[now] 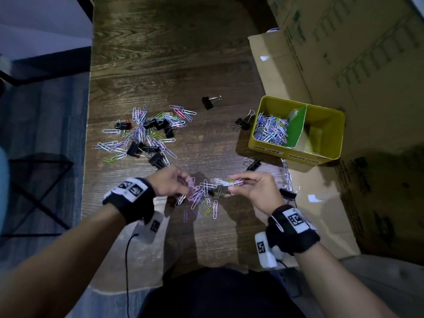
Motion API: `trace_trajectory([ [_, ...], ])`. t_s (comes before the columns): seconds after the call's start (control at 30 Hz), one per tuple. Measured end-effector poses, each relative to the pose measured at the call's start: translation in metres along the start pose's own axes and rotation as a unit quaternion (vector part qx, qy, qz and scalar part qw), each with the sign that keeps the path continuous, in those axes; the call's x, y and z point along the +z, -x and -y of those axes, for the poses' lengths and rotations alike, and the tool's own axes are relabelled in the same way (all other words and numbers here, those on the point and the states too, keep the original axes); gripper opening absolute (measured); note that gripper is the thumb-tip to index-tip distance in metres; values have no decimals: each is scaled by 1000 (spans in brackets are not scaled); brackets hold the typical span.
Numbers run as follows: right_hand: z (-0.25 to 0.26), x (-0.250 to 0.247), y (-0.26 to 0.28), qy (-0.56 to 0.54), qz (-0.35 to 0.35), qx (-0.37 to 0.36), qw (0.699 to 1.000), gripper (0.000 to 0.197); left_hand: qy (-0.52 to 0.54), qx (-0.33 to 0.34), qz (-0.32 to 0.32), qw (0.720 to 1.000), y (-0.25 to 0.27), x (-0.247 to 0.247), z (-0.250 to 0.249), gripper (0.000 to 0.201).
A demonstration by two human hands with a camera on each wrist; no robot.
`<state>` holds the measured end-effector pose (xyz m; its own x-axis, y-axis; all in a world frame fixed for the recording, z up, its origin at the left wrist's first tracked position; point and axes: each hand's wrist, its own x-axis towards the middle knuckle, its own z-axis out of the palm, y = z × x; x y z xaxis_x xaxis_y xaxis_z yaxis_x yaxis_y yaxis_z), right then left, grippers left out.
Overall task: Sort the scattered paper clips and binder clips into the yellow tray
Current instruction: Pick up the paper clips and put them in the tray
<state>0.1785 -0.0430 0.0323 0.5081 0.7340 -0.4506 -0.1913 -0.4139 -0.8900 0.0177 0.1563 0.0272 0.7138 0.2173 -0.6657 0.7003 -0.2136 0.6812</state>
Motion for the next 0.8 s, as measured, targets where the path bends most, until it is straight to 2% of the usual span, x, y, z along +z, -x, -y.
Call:
trace_trajectory([
  [0.1,31,-27,4,-46,-38,-47,997,28,40,42,1,998,-8,-17,-57,13],
  [0.23,62,-58,2,-69,-89,-105,988,29,101,110,-33,988,-49,-14,-131,31],
  [0.33,76,-78,-7,-79,-122,-121,982,27,71,134,-86,985,-90,1,-174,25],
  [0.4,83,-90,-15,-74,-143,-127,979,26,41,126,-125,983,-113,13,-194,19],
  [0.47,87,-102,-26,-59,-160,-128,977,25,-7,108,-153,982,-131,24,-203,17],
  [0.53,87,-110,-41,-21,-172,-114,978,24,-76,87,-168,979,-142,31,-205,7],
  [0.67,81,-120,-72,39,-185,-67,980,23,-137,72,-156,975,-151,31,-200,30],
  [0.73,79,-123,-86,111,-203,-54,971,20,-81,73,-165,980,-149,27,-197,35],
  [0.8,79,-121,-96,229,-195,-47,953,21,65,86,-168,980,-140,22,-191,34],
])
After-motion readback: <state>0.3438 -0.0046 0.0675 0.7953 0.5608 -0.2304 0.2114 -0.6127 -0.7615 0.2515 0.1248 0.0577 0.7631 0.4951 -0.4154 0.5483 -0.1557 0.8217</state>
